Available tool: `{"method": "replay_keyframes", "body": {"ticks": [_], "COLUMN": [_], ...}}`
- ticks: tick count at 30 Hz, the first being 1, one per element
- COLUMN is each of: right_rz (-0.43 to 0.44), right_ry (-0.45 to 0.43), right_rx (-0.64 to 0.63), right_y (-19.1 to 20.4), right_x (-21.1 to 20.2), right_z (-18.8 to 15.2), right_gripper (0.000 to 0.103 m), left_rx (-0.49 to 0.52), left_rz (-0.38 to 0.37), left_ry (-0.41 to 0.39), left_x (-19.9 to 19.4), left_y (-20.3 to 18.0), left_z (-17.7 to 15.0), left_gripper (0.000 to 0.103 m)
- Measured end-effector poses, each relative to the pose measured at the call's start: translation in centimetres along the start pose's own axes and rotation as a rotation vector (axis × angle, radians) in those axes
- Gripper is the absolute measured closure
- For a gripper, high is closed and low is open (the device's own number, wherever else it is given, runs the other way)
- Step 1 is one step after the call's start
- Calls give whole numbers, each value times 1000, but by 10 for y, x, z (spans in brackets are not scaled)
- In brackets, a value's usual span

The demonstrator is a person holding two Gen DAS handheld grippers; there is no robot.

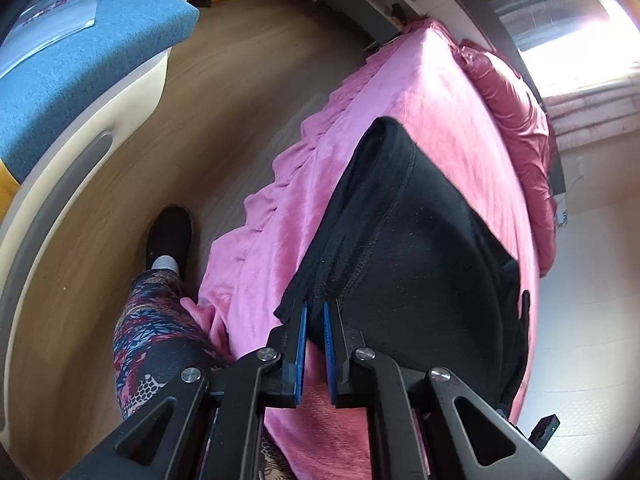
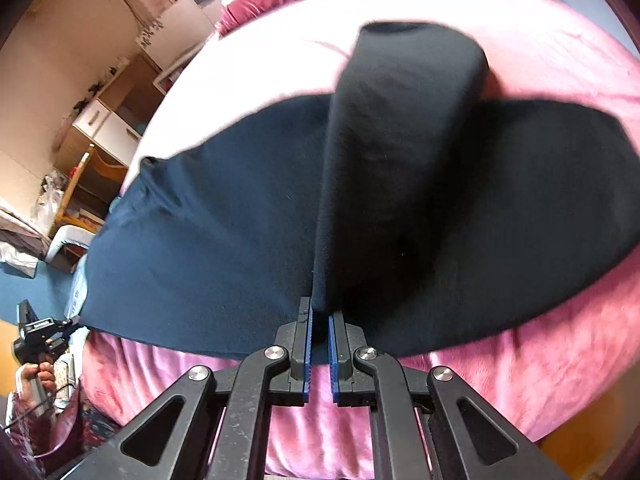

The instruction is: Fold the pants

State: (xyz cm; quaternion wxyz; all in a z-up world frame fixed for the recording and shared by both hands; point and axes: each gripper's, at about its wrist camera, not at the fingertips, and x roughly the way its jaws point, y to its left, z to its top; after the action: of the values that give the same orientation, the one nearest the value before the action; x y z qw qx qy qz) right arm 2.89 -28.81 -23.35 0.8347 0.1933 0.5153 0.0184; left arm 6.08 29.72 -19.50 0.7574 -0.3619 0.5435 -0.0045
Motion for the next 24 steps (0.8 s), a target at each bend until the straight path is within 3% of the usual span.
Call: {"method": "replay_keyframes", "body": {"ticks": [5,8,10,12,15,20,24], "right_rz": [-9,2,10,-16,-99,-209,-233], "right_ry": [16,39,35,5,-75,-205,-194], "right_rx": [-19,-25,-11,-14,-38,-46,-24], "right_y": [-1,0,-5,-10,-11,-5,0], "right_x": [10,5,-6,-24,-50,-60,-25], "right_z": [0,5,11,19,39,112,171], "right_gripper": [97,93,72,64,62,61,50], "left_rx": [-3,-1,19,93,254,499,600], "left_rz": [65,155,171,163,95,-58,-154], "left_ry": [-4,-83,-163,-231,-266,-139,0], "left_x": [-3,-25,-46,-62,-66,-23,25], "left_y": [1,-5,-17,-38,-81,-150,-191], "left_z": [3,8,11,11,1,-31,-65], "left_gripper": [84,79,78,78,77,77,77]}}
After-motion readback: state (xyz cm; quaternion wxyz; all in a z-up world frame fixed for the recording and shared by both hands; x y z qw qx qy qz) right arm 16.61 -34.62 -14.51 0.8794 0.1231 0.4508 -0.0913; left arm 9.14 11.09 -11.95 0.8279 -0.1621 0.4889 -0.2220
